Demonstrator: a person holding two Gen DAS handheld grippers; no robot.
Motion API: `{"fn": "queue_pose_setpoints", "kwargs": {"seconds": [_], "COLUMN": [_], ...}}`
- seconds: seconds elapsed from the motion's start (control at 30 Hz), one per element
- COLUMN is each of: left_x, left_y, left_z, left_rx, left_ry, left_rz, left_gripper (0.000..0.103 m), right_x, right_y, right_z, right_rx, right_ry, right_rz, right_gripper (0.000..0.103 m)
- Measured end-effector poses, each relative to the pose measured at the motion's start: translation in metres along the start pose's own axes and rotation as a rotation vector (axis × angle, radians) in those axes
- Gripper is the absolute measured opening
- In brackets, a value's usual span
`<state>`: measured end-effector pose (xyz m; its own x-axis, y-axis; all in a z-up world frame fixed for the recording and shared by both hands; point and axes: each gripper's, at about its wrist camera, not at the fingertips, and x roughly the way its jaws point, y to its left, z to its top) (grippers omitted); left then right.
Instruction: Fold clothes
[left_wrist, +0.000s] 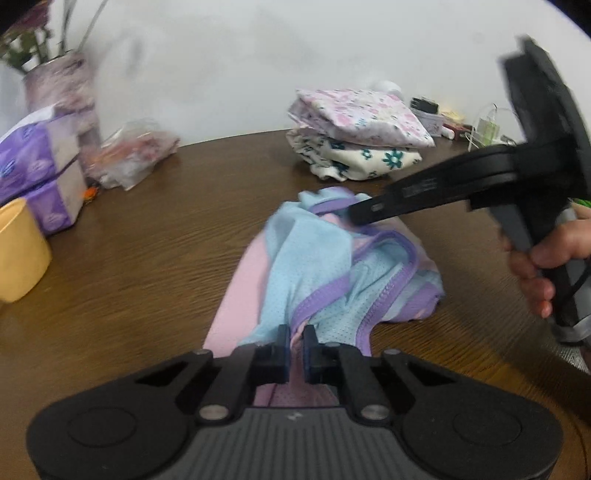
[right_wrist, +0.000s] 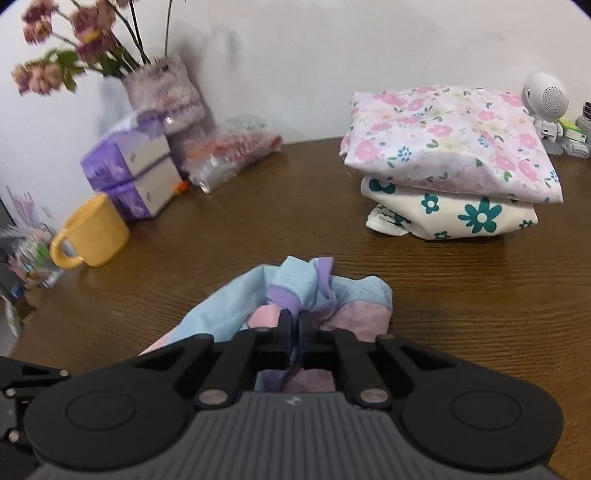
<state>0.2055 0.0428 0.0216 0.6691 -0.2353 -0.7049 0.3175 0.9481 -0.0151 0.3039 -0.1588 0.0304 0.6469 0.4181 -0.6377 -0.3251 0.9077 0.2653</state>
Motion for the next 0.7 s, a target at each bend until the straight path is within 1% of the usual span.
{"fn": "queue_pose_setpoints", "kwargs": {"seconds": [0.13, 0.2, 0.27, 0.33, 0.4, 0.47, 0.53, 0.57, 0.63, 0.7], "left_x": [-0.028, -0.042, -0.06, -0.075, -0.088, -0.094, -0.096, -0.094, -0.089, -0.083], "left_y": [0.028, 0.044, 0.058, 0.071, 0.081, 0.084, 0.086, 0.083, 0.079, 0.074], "left_z": [-0.01, -0.016, -0.022, -0.028, -0.035, -0.04, -0.045, -0.046, -0.047, -0.047], "left_rx": [-0.022, -0.04, -0.051, -0.061, -0.064, -0.052, -0.04, -0.03, -0.024, -0.022], "left_ry": [-0.033, -0.041, -0.045, -0.043, -0.034, -0.012, 0.012, 0.024, 0.038, 0.038], "left_rz": [0.065, 0.082, 0.114, 0.138, 0.148, 0.143, 0.131, 0.12, 0.106, 0.117], "left_gripper": [0.005, 0.005, 0.005, 0.005, 0.005, 0.005, 0.006, 0.006, 0.011, 0.013], "right_x": [-0.042, -0.071, -0.1, -0.128, -0.143, -0.153, -0.155, -0.153, -0.146, -0.14], "right_y": [-0.014, -0.026, -0.04, -0.059, -0.076, -0.091, -0.104, -0.108, -0.113, -0.115], "right_z": [0.001, 0.002, 0.002, -0.002, -0.006, -0.016, -0.027, -0.034, -0.045, -0.052], "right_rx": [-0.008, -0.023, -0.034, -0.019, 0.002, 0.006, 0.017, 0.022, 0.028, 0.057], "right_ry": [-0.046, -0.065, -0.082, -0.084, -0.07, -0.048, -0.023, -0.011, 0.009, 0.004], "right_rz": [0.058, 0.061, 0.038, 0.003, -0.035, -0.099, -0.132, -0.133, -0.135, -0.139], "right_gripper": [0.003, 0.003, 0.003, 0.003, 0.003, 0.003, 0.003, 0.003, 0.005, 0.012]}}
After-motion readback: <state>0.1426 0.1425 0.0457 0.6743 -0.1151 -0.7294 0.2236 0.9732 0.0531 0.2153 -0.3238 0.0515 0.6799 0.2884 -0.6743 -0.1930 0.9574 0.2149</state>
